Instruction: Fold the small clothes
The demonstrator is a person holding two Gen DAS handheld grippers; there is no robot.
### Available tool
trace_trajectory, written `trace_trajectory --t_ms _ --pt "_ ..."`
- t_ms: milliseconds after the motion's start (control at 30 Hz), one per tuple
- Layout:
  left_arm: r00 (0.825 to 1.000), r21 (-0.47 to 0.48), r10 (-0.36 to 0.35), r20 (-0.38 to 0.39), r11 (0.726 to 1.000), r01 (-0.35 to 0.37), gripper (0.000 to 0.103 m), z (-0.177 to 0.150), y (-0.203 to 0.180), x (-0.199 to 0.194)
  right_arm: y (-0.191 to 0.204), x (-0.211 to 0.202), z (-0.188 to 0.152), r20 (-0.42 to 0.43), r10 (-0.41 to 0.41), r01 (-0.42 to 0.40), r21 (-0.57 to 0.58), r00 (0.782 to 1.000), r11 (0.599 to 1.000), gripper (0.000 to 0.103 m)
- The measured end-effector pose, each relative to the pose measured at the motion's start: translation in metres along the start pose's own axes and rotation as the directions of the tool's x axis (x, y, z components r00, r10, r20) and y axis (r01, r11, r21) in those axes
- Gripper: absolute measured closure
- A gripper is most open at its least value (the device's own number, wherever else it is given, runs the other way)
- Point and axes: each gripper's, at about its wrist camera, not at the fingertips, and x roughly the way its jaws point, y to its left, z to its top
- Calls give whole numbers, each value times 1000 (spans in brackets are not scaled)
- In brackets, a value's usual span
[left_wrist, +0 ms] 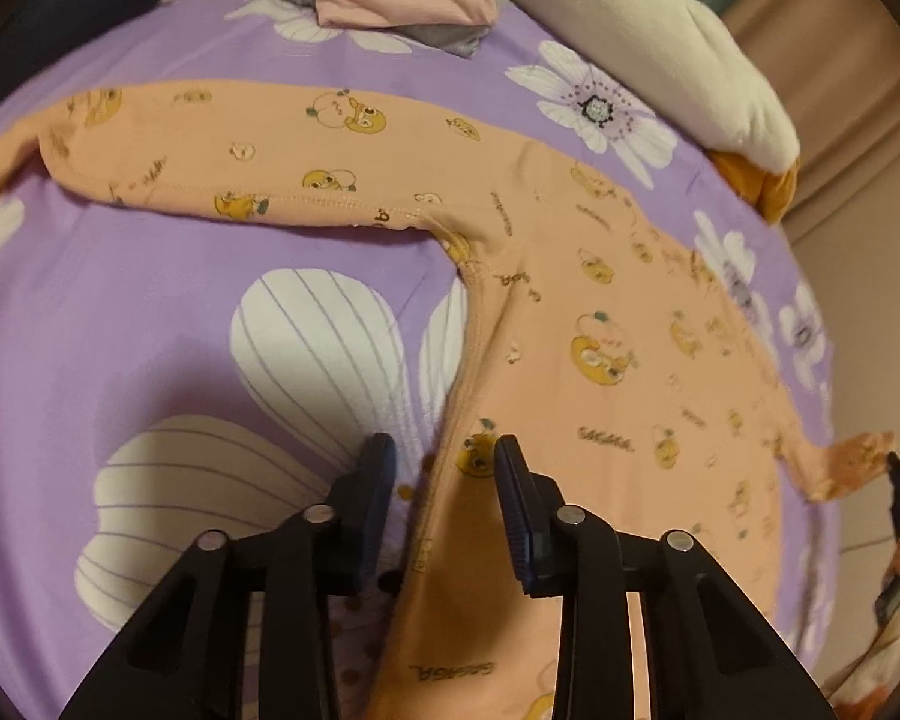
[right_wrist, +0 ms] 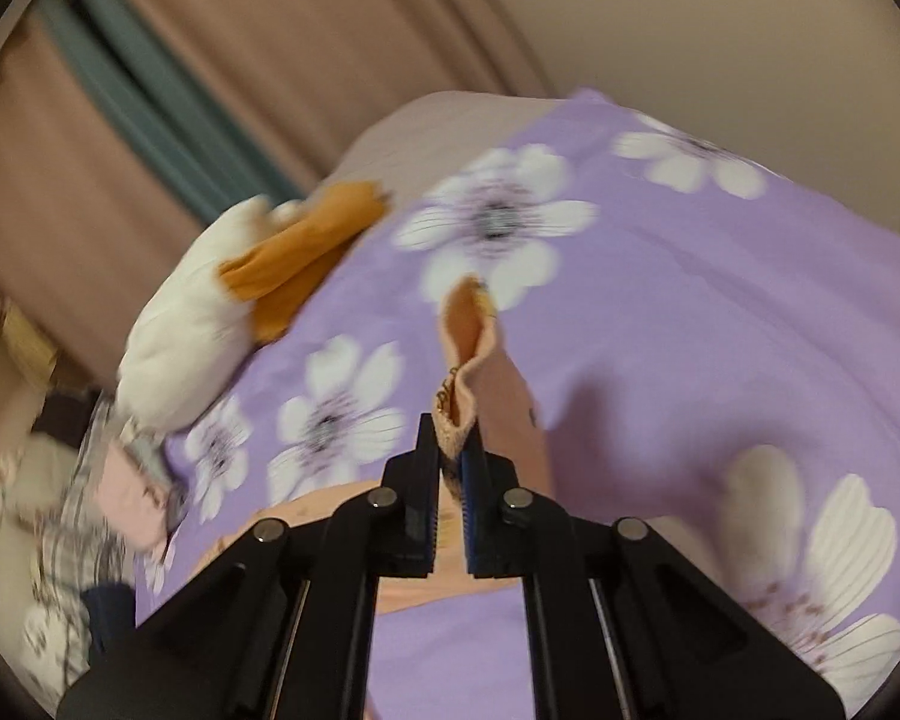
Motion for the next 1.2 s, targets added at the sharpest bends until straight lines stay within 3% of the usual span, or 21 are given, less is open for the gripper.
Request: trace_trajectory --t_ms 133,233,333,400,500,567,667,733,900,1033,1200 --pt "999 -18 -30 -13 999 30 70 0 3 1 56 15 -16 -37 44 -46 -53 998 998 96" --pt "995 -95 -98 -28 991 95 70 2 14 2 92 29 -34 -82 93 -99 -71 992 993 96" --pt "977 -234 -211 -34 952 197 70 6 36 5 130 44 -56 -118 108 -121 -104 987 987 97" --pt "960 -328 -278 -31 910 253 70 6 49 7 157 56 -73 -158 146 -164 -108 976 980 97" --pt "949 -380 -313 -29 882 279 70 6 54 8 204 70 -100 -217 184 -217 -141 959 966 97" --pt "953 -367 -300 -32 891 268 70 6 51 5 233 77 -120 -251 200 -250 -184 947 951 97" --pt "969 -287 -244 -37 932 223 70 4 39 2 270 87 -150 -306 213 -293 -246 928 924 97" --pt "977 -269 -213 -27 943 198 70 3 35 1 290 93 -169 -332 222 -318 -272 917 908 97" --pt "982 -305 -183 -38 938 163 69 0 34 -1 312 114 -201 -385 218 -343 -295 897 892 97" --pt "991 -256 -128 -45 960 113 68 1 25 -9 325 132 -225 -420 172 -323 -322 891 890 97" --pt "993 -273 -118 -21 956 108 64 5 30 -10 344 150 -255 -476 181 -363 -323 861 874 97"
